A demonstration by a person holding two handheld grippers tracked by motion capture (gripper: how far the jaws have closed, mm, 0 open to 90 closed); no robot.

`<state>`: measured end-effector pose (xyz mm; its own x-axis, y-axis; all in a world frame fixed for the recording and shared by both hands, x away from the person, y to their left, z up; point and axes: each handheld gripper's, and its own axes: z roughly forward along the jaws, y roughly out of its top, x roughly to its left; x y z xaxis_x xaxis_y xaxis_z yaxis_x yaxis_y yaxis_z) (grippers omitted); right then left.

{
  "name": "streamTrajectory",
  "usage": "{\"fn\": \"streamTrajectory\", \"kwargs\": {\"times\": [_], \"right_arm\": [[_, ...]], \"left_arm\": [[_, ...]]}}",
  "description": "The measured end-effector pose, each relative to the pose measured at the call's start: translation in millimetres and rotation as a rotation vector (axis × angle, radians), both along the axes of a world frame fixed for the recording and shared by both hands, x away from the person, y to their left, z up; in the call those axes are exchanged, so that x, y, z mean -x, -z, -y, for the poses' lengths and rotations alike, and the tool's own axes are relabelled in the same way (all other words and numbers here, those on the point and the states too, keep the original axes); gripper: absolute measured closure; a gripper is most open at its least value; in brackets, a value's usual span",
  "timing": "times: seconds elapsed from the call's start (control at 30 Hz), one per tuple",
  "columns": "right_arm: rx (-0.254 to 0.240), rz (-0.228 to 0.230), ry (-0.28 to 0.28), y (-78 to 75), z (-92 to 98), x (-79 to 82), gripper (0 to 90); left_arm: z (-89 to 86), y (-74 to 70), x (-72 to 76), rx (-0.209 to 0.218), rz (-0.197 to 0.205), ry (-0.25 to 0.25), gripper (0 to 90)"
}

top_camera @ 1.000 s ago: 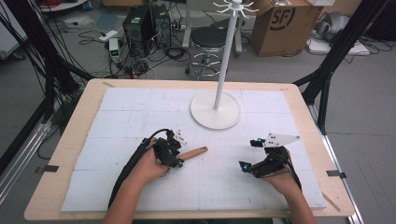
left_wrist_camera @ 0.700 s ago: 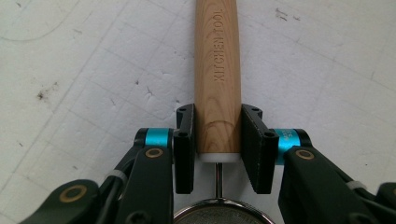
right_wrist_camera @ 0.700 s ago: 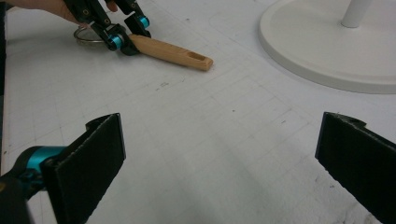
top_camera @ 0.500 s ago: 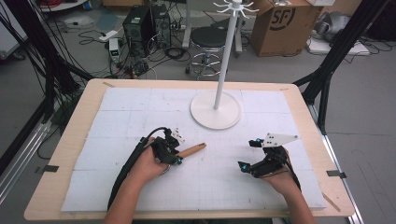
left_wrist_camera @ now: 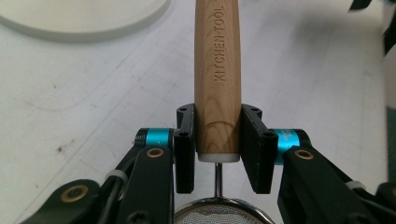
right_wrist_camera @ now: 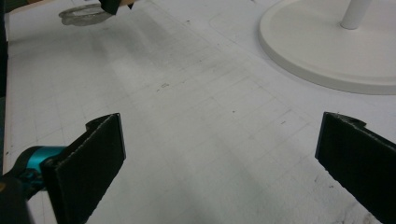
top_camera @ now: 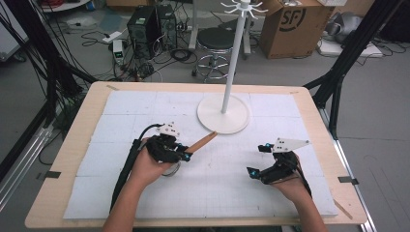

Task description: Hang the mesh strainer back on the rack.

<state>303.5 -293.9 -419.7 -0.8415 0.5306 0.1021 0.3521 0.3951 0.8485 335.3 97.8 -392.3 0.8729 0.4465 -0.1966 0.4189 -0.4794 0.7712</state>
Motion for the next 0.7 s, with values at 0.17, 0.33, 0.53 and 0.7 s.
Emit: {"fn": "streamTrajectory", "kwargs": {"times": [0.17, 0.33, 0.53, 0.7], "right_arm": [[0.001, -0.003, -0.001, 0.1, -0.4, 0.0, 0.4], [0.004, -0.001, -0.002, 0.7, -1.2, -0.5, 0.5], [0.005, -0.001, -0.002, 0.6, -1.1, -0.4, 0.5], [0.001, -0.001, -0.002, 0.0, -0.4, 0.1, 0.5]], "left_arm": [[-6.7, -7.3, -0.7, 0.122, 0.01, -0.002, 68.8], [-14.4, -13.2, -1.0, 0.21, 0.027, -0.008, 68.8], [-8.2, -48.3, -0.2, 0.13, 0.114, 0.013, 68.8], [-9.0, -75.5, -6.4, 0.128, 0.153, 0.009, 68.8]]}}
